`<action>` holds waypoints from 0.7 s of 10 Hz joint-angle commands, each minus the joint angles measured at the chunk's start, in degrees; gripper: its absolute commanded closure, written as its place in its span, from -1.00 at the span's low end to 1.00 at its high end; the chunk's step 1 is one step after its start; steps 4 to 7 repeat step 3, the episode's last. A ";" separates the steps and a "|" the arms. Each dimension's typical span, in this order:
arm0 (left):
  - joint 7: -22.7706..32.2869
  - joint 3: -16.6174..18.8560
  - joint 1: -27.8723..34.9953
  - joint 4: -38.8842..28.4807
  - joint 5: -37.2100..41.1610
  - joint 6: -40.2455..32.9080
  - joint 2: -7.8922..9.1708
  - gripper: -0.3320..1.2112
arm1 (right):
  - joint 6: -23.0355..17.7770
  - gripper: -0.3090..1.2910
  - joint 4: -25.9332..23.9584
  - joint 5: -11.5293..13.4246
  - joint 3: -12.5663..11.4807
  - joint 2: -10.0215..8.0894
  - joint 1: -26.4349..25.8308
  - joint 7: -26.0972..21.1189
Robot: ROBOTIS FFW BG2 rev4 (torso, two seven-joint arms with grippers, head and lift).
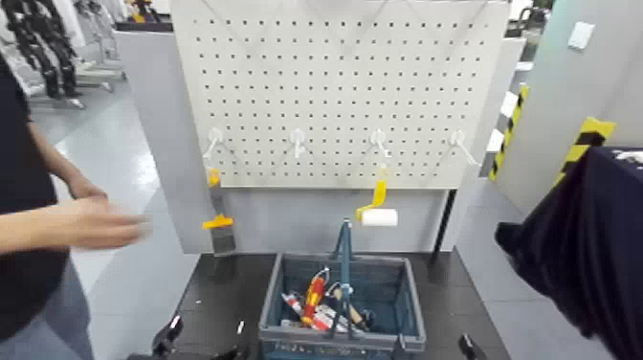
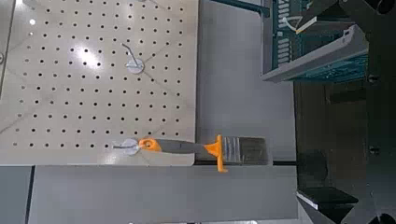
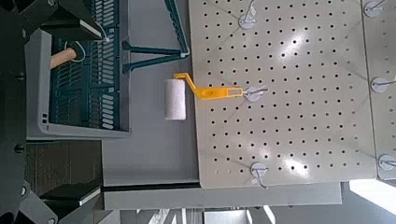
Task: Put the red screwdriver into the crate.
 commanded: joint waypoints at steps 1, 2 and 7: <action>0.10 0.08 0.62 -0.43 -0.13 -0.19 -0.05 -0.45 | 0.37 -0.43 -0.23 0.38 -0.05 0.06 0.11 -0.02; 0.10 0.08 0.62 -0.43 -0.13 -0.27 -0.14 -0.45 | 1.07 -0.43 -0.59 0.91 -0.32 0.15 0.11 0.07; 0.10 -0.01 0.62 -0.43 -0.13 -0.27 -0.14 -0.45 | 1.33 -0.44 -0.76 1.17 -0.41 0.06 0.20 -0.02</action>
